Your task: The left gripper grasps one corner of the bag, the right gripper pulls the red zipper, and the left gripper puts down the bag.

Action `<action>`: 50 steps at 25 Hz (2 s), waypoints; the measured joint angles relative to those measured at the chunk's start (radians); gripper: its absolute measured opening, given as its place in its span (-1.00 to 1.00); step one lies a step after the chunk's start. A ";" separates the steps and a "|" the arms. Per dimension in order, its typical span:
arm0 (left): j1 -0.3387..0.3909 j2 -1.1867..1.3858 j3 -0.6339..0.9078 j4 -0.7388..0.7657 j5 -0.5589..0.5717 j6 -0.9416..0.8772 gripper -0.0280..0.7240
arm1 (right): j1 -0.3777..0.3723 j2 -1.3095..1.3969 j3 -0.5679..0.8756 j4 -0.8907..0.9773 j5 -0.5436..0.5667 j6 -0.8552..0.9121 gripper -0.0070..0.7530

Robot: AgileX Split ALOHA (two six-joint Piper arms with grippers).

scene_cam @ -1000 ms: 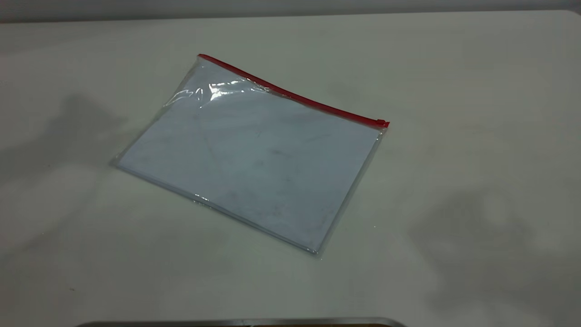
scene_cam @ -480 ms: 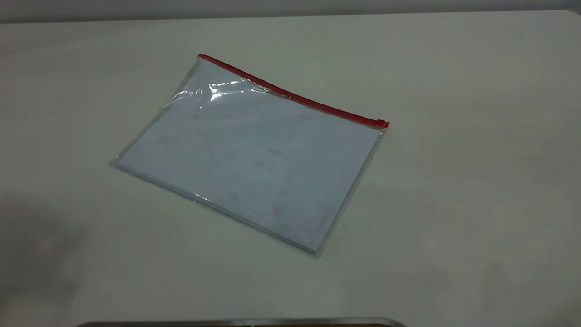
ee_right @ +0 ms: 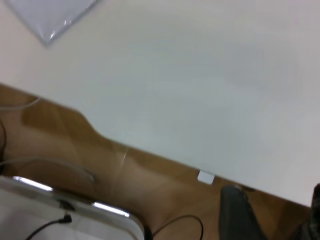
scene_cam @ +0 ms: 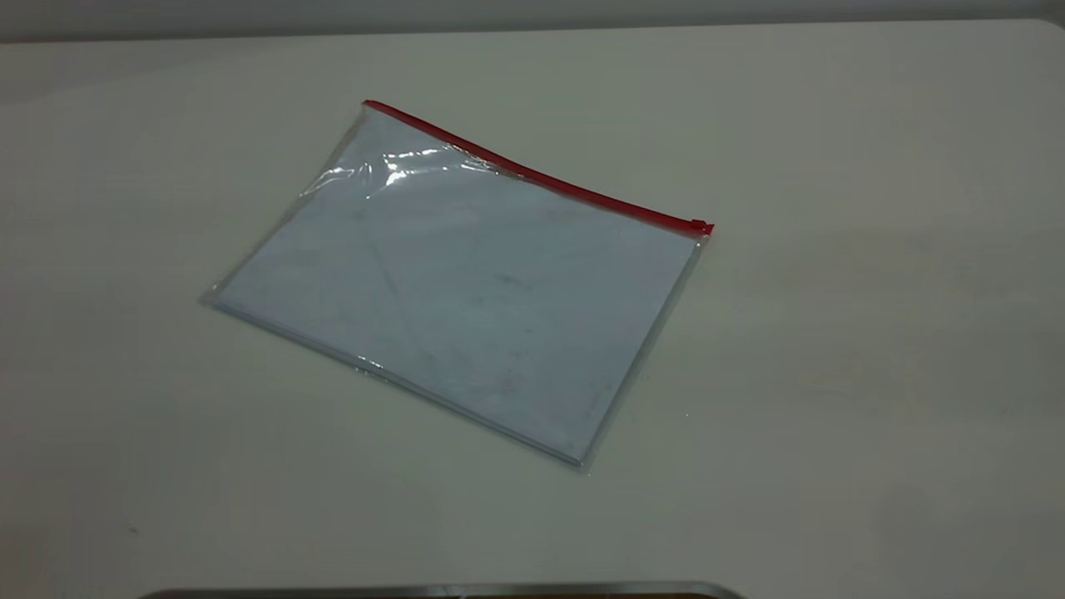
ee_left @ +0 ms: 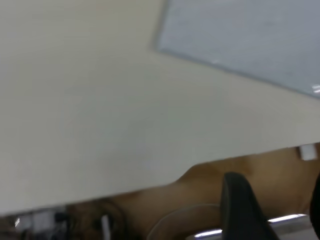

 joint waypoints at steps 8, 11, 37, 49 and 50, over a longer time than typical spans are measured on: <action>0.000 -0.173 0.179 0.157 -0.016 -0.071 0.14 | 0.000 -0.012 0.000 -0.014 -0.001 0.020 0.03; 0.000 -0.196 0.183 0.157 -0.026 -0.074 0.14 | 0.000 -0.012 0.000 -0.014 -0.001 0.020 0.03; 0.000 -0.414 0.183 0.160 -0.026 -0.076 0.13 | -0.320 -0.411 0.000 -0.012 0.010 0.021 0.03; 0.000 -0.422 0.183 0.161 -0.024 -0.076 0.13 | -0.320 -0.411 0.000 -0.012 0.010 0.021 0.03; 0.000 -0.422 0.183 0.161 -0.024 -0.076 0.13 | -0.320 -0.411 0.000 -0.012 0.010 0.021 0.03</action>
